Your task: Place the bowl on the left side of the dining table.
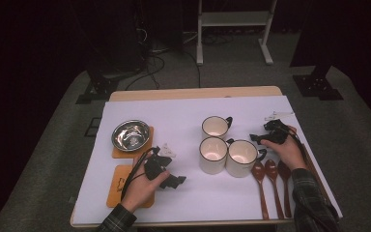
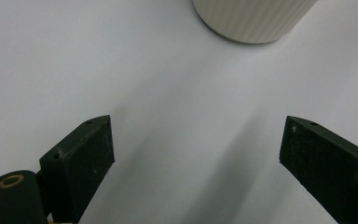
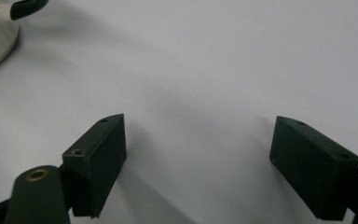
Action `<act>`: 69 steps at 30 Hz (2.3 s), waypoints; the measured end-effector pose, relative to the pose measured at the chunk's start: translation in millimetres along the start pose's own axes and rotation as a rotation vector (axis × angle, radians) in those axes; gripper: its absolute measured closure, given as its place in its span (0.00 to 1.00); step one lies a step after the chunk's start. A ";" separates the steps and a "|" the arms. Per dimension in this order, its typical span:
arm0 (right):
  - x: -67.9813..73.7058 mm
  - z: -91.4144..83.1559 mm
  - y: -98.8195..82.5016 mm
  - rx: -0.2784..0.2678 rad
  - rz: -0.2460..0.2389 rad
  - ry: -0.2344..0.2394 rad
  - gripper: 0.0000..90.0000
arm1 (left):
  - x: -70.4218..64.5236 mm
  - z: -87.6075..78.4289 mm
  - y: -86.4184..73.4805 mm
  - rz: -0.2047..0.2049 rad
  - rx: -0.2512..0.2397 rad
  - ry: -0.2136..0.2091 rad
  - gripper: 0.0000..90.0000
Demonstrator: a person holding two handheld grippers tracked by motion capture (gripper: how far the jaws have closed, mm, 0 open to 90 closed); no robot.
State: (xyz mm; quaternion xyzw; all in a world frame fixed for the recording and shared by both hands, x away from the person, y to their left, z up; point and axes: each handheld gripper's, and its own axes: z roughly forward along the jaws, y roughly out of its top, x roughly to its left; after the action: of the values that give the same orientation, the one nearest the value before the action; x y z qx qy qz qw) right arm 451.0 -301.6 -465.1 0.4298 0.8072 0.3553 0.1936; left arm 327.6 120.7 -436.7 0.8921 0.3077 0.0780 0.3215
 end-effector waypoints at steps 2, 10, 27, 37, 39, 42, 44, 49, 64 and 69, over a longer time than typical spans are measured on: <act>0.0 0.0 0.0 0.000 0.000 0.000 0.19 | -2.4 3.8 -0.6 0.008 -0.001 0.006 0.10; 0.1 -0.1 0.1 0.001 0.000 -0.001 0.19 | -11.0 14.8 -3.2 0.057 0.012 0.025 0.10; 1.1 -0.8 3.3 0.020 0.007 -0.018 0.17 | -15.3 18.9 -12.1 0.079 -0.043 0.035 0.02; -3.0 -14.1 8.2 0.012 0.041 -0.046 0.17 | -15.6 18.9 -12.3 0.079 -0.045 0.037 0.02; -3.6 -16.6 8.7 0.009 0.050 -0.048 0.17 | -15.5 18.9 -12.3 0.078 -0.045 0.036 0.02; -3.2 -19.7 9.7 0.011 0.049 -0.053 0.17 | -15.5 18.9 -12.3 0.078 -0.045 0.037 0.02; -1.7 -21.8 10.6 0.013 0.052 -0.056 0.17 | -15.6 18.8 -12.3 0.079 -0.045 0.037 0.02; 0.9 -25.9 11.2 0.018 0.047 -0.062 0.17 | -15.6 18.7 -12.1 0.078 -0.042 0.037 0.02; 8.4 -36.5 11.6 0.013 0.059 -0.074 0.17 | -15.7 18.8 -12.3 0.077 -0.045 0.039 0.02; 8.2 -43.4 9.5 0.004 0.060 -0.084 0.17 | -15.6 18.7 -12.1 0.077 -0.041 0.037 0.02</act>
State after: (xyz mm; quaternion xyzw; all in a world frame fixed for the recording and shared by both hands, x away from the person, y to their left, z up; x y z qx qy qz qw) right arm 424.9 -308.9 -429.0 0.4687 0.7859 0.3410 0.2156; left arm 315.4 108.9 -457.9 0.8949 0.2773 0.1133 0.3309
